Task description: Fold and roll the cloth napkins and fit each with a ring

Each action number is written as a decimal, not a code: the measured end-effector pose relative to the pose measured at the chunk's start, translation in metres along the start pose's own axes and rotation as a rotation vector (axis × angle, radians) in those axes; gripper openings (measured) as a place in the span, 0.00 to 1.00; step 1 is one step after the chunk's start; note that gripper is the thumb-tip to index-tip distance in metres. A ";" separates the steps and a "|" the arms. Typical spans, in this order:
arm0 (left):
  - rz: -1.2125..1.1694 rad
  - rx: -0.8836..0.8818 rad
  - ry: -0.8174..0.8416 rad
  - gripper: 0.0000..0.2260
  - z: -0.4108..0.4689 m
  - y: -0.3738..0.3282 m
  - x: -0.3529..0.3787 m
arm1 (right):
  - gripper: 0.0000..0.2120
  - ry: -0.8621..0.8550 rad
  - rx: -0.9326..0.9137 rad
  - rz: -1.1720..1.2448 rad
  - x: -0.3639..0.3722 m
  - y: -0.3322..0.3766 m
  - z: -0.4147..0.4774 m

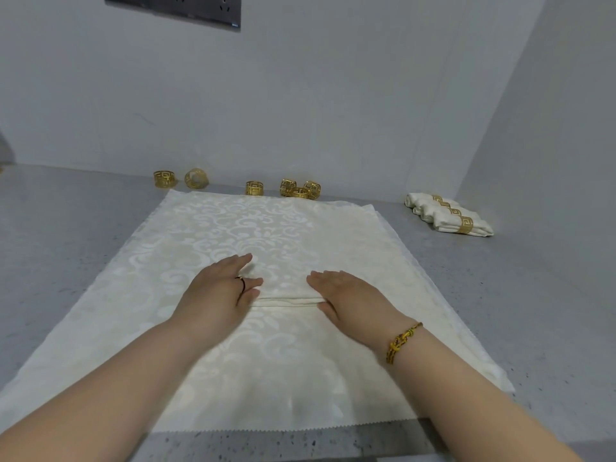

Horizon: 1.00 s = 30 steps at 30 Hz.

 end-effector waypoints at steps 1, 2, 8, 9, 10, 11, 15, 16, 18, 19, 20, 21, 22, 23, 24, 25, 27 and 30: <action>0.039 0.033 -0.011 0.29 -0.002 -0.002 -0.001 | 0.23 0.000 0.002 -0.015 -0.002 0.000 0.000; 0.111 0.101 0.007 0.29 -0.003 -0.005 -0.002 | 0.23 0.000 0.010 -0.027 -0.003 0.001 0.000; 0.402 0.409 -0.055 0.19 0.000 -0.023 0.005 | 0.21 -0.030 0.095 -0.036 0.000 0.006 0.011; 0.397 0.443 -0.059 0.23 0.002 -0.029 0.007 | 0.18 -0.066 0.100 -0.008 0.001 0.006 0.012; 0.375 0.477 -0.069 0.26 0.005 -0.033 0.011 | 0.16 -0.101 0.110 0.039 0.002 0.005 0.012; 0.341 0.493 -0.076 0.27 0.009 -0.037 0.013 | 0.15 -0.128 0.126 0.096 0.000 0.003 0.012; 0.227 0.472 -0.052 0.16 0.028 -0.043 0.007 | 0.13 -0.194 0.211 0.351 -0.013 -0.008 0.015; 0.178 0.457 -0.020 0.13 0.032 -0.046 0.002 | 0.12 -0.215 0.226 0.418 -0.017 -0.012 0.016; 0.084 0.319 0.064 0.13 0.043 -0.050 -0.010 | 0.10 -0.263 0.277 0.603 -0.026 -0.018 0.017; 0.013 0.202 0.149 0.14 0.048 -0.047 -0.014 | 0.09 -0.286 0.319 0.718 -0.029 -0.019 0.017; -0.083 0.080 0.270 0.14 0.052 -0.044 -0.018 | 0.09 -0.294 0.365 0.838 -0.032 -0.020 0.017; -0.181 0.001 0.356 0.13 0.054 -0.040 -0.021 | 0.08 -0.287 0.406 0.953 -0.033 -0.019 0.018; -0.240 -0.027 0.423 0.12 0.056 -0.037 -0.023 | 0.07 -0.270 0.434 1.044 -0.032 -0.018 0.019; -0.258 -0.034 0.486 0.10 0.055 -0.035 -0.025 | 0.07 -0.251 0.447 1.099 -0.030 -0.015 0.021; -0.261 -0.048 0.533 0.08 0.053 -0.034 -0.024 | 0.07 -0.242 0.446 1.127 -0.028 -0.011 0.023; -0.254 -0.063 0.558 0.07 0.051 -0.033 -0.022 | 0.06 -0.242 0.440 1.141 -0.027 -0.007 0.027; -0.270 -0.099 0.511 0.10 0.050 -0.032 -0.016 | 0.05 -0.256 0.423 1.163 -0.028 -0.001 0.035; -0.346 -0.158 0.380 0.20 0.053 -0.026 -0.007 | 0.04 -0.235 0.430 1.159 -0.028 0.002 0.049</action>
Point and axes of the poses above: each hand's wrist, its own z-axis towards the middle knuckle, its own x-axis out of the palm, y = z × x, the point moved 2 cm from there along z, towards the middle knuckle, and after that the axes turned 12 degrees about -y, right-handed, at the moved point
